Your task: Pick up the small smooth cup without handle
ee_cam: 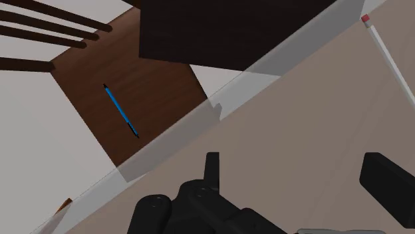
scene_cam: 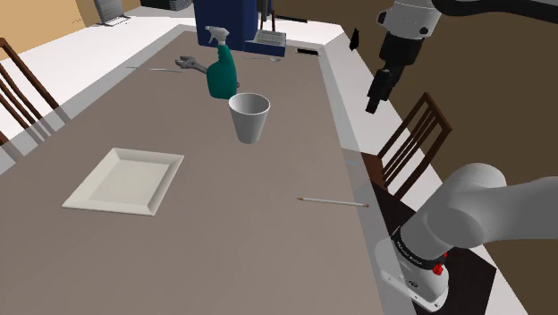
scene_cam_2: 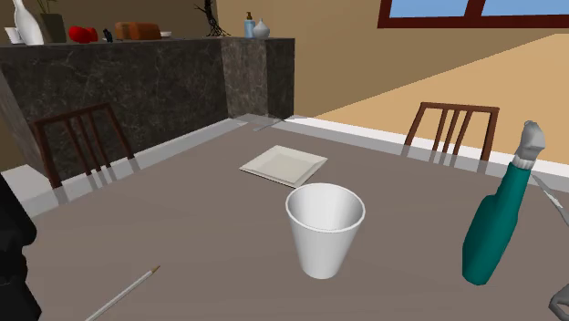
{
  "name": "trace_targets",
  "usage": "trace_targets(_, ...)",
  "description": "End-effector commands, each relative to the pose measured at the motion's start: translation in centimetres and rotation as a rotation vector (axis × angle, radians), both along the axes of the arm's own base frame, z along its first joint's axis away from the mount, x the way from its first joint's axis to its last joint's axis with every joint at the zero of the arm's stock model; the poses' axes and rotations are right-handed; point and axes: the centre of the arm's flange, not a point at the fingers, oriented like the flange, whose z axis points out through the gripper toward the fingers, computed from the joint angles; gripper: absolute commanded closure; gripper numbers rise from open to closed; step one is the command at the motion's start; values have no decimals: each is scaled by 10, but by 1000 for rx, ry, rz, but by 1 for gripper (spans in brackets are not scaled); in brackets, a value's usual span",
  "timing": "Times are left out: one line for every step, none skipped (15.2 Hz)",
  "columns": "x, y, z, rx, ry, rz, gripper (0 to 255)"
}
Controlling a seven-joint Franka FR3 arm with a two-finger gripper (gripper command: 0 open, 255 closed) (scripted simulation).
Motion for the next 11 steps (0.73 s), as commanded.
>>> trace_targets(0,0,0,0,0,0,0)
trace_targets(9,10,-1,-6,-2,-1,0)
trace_targets(18,21,-3,-13,-4,-2,0)
trace_targets(26,31,-4,-19,-7,-3,0)
trace_targets(35,42,-6,-26,-9,-4,0)
trace_targets(44,52,-7,-32,-11,-6,0)
trace_targets(53,62,-9,-39,-13,-7,0)
trace_targets(62,73,-11,-45,-16,-8,0)
trace_targets(71,83,-12,-52,-18,-9,0)
trace_targets(80,93,-14,-58,-20,-10,0)
trace_targets(89,103,-16,-65,-22,-11,0)
